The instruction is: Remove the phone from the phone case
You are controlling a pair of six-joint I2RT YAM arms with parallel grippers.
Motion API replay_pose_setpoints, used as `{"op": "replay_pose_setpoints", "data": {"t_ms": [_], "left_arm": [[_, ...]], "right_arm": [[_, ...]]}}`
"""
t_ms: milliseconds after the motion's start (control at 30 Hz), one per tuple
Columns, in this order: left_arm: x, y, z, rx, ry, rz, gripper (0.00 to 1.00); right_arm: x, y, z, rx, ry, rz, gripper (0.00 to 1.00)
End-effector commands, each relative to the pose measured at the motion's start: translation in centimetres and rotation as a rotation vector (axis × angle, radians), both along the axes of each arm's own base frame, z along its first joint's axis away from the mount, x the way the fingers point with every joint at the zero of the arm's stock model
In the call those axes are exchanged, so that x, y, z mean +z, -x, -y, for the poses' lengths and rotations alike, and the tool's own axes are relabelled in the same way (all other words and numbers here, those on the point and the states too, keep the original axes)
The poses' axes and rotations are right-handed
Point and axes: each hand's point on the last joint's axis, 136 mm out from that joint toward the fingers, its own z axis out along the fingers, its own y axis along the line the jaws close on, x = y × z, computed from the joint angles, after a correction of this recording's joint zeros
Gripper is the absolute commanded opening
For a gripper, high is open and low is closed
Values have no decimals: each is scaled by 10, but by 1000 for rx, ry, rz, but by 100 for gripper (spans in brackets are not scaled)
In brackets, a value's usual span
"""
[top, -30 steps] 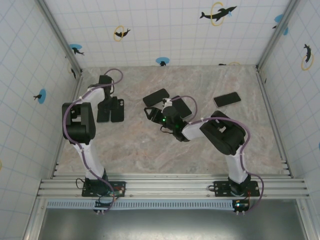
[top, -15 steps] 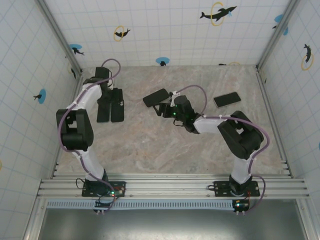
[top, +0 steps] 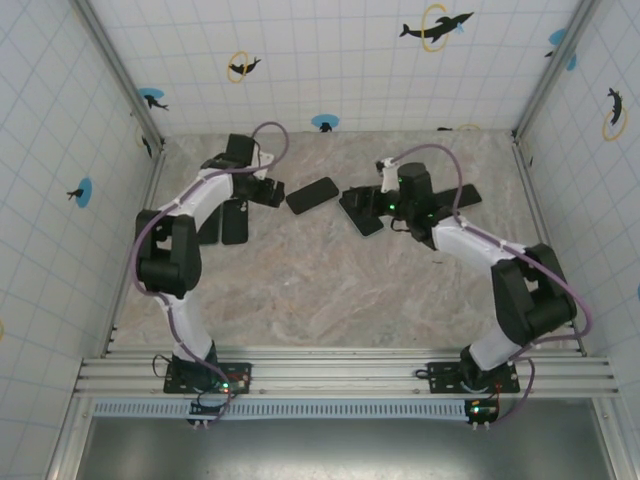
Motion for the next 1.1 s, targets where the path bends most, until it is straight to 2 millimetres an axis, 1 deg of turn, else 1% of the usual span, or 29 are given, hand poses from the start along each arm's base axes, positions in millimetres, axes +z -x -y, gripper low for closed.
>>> {"op": "replay_pose_setpoints", "data": {"t_ms": [0, 67, 167, 200, 333, 433, 567, 600, 633, 667, 767, 900, 933, 1067], "left_arm": [[-1, -20, 26, -181, 1, 83, 98], [-6, -28, 36, -232, -16, 97, 98], [-8, -40, 51, -289, -14, 106, 98], [-10, -44, 56, -309, -9, 108, 98], [-25, -50, 69, -382, -34, 101, 98], [-30, -55, 78, -427, -34, 122, 98], [-31, -62, 91, -464, -19, 131, 98], [-27, -63, 94, -473, -12, 141, 98], [-47, -62, 97, -481, -16, 107, 98], [-51, -62, 99, -485, -23, 105, 98], [-54, -66, 101, -482, -10, 109, 98], [-59, -65, 107, -495, -1, 99, 97], [-61, -63, 112, -504, 2, 94, 98], [-70, -55, 117, -519, 3, 61, 98]], "right_arm": [[-9, 19, 20, 34, 44, -37, 93], [-10, 21, 32, 15, 52, -42, 93], [-10, 23, 46, -10, 62, -45, 93], [-13, 30, 47, 16, 56, -71, 93], [-17, 34, 61, -5, 77, -87, 94], [-18, 34, 70, -24, 83, -90, 94], [-19, 36, 69, -20, 69, -101, 95], [-18, 37, 68, -16, 60, -104, 95], [-17, 36, 66, -15, 52, -104, 95], [-17, 37, 66, -12, 46, -108, 95], [-17, 37, 66, -12, 48, -112, 95], [-17, 36, 67, -15, 51, -114, 95], [-18, 37, 67, -12, 51, -118, 95], [-20, 38, 67, -9, 49, -124, 95]]}}
